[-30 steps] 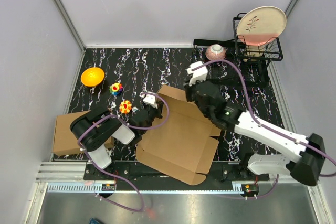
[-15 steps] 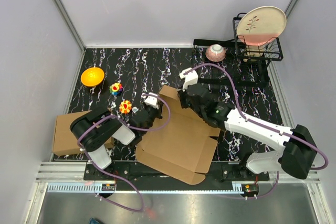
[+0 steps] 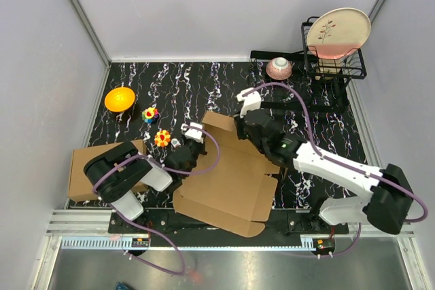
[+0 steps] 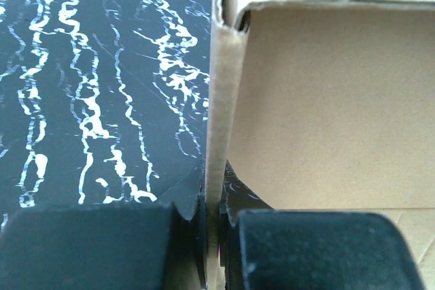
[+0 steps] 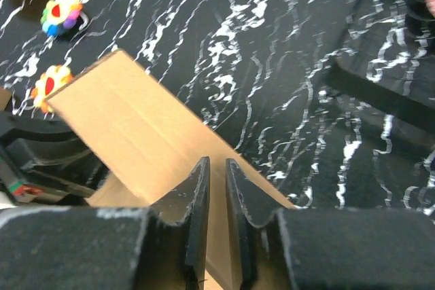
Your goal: Fold the paper box
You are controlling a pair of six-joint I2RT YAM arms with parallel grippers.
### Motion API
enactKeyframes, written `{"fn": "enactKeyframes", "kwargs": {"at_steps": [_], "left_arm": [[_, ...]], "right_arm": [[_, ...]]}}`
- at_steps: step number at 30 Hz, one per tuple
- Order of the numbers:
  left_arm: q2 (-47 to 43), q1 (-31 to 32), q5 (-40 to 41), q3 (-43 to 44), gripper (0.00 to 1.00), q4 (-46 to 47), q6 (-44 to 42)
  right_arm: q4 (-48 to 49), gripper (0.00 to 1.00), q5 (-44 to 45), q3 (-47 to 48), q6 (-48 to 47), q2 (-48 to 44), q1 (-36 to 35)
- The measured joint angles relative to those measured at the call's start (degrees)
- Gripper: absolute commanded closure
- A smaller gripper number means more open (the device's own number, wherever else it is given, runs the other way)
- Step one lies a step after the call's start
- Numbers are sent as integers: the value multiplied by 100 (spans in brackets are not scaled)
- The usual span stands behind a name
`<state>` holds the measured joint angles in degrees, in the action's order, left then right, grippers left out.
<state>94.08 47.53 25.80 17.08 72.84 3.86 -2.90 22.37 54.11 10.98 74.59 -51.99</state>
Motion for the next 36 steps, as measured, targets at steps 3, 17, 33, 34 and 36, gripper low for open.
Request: {"fn": "enactKeyframes", "kwargs": {"at_steps": [3,17,33,34,36], "left_arm": [[-188,4,284,-61,100,13,-90],[-1410,4,1198,302,100,-1169,-17],[-1106,4,1150,929,100,-3425,800],[-1102,4,1150,955,100,-3471,828],[-1102,4,1150,1005,100,-3587,876]], "right_arm": [[-87,58,577,-111,-44,-446,11],[-1110,34,2323,-549,-302,-2518,37],[-1294,34,2863,-723,-289,-1386,39],[-1296,35,2881,-723,-269,-1351,42],[-1311,36,2918,-723,-203,-1268,52]]}}
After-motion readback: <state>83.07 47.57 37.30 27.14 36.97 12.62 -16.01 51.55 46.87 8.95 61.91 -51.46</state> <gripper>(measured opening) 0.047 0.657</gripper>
